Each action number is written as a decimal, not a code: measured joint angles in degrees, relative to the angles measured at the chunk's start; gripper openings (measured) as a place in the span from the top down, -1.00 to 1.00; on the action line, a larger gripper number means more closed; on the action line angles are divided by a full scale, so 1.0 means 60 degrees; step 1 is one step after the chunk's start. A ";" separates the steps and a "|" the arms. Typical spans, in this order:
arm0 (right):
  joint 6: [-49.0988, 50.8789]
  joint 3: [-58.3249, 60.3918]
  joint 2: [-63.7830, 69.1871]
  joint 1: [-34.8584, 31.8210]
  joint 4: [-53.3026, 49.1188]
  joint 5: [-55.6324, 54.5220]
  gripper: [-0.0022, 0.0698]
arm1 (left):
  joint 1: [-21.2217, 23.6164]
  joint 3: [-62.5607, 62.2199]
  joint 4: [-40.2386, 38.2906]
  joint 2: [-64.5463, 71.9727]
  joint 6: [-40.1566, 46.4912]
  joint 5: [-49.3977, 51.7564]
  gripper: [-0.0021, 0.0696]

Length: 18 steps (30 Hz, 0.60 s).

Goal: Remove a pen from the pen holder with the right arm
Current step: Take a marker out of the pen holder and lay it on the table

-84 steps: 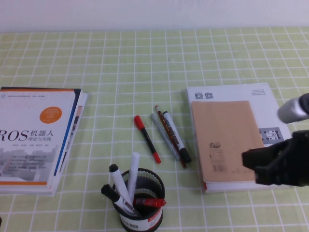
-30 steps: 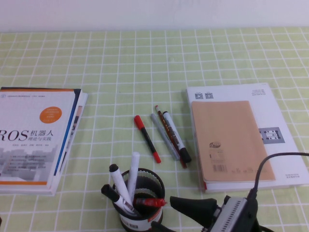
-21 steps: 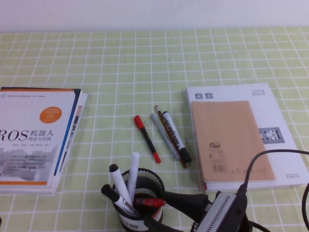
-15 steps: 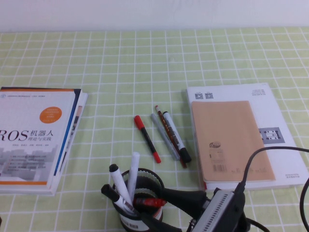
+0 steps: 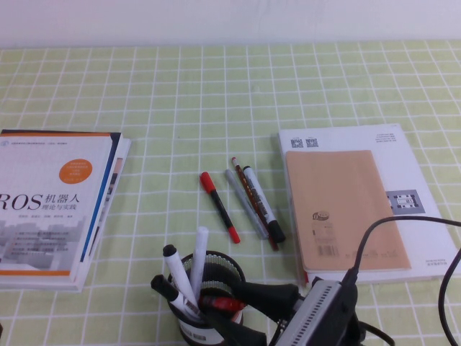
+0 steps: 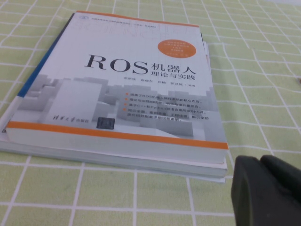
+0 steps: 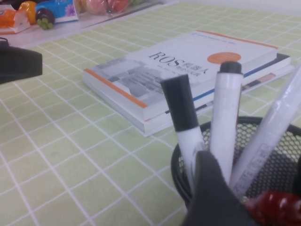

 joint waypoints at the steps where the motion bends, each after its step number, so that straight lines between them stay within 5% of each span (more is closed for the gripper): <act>1: -0.0020 -0.0046 0.0000 0.0000 0.0000 0.0000 0.08 | 0.0000 0.0000 0.0000 0.0000 0.0000 0.0000 0.96; 18: -0.0498 -0.0105 0.0054 0.0000 0.0383 -0.0022 0.72 | 0.0000 0.0000 0.0000 0.0000 0.0000 0.0000 0.96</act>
